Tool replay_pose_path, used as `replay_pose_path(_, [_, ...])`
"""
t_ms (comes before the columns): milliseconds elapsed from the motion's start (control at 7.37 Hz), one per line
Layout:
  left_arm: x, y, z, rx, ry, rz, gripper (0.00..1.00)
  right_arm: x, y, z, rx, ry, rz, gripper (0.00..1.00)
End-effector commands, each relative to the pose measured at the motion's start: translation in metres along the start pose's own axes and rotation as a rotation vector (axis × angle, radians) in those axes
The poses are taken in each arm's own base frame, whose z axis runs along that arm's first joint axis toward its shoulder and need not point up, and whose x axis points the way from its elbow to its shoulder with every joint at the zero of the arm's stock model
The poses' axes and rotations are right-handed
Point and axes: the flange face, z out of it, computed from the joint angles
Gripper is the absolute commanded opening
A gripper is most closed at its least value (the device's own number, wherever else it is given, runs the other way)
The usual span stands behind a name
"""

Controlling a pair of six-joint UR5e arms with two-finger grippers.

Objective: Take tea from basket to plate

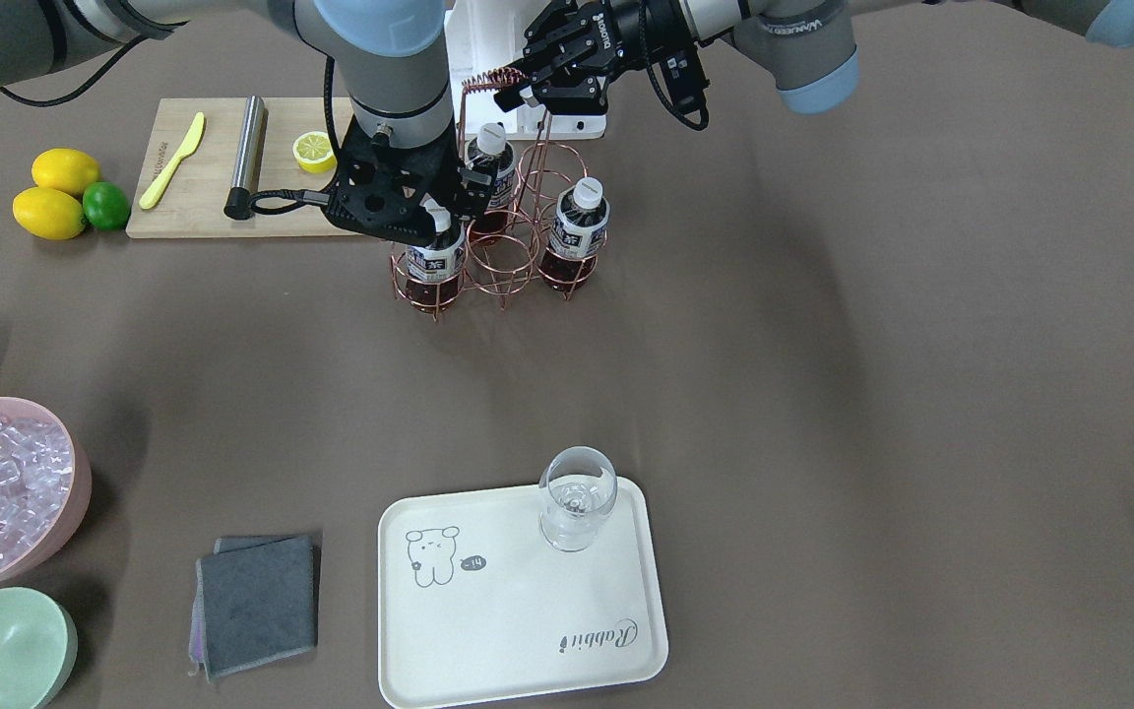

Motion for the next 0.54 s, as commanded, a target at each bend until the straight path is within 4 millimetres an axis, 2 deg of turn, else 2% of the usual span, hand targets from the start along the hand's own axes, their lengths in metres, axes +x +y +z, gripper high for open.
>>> replay_pose_path(0, [-0.0004, -0.0003, -0.0008, 0.0, -0.002, -0.001, 0.0, -0.0004, 0.0003, 0.0006, 0.0, 0.001, -0.001, 0.49])
replay_pose_path(407, [-0.0003, -0.001, -0.001, 0.001, -0.001, -0.001, 0.0, -0.0009, 0.0008, -0.0008, 0.004, -0.002, -0.003, 0.39])
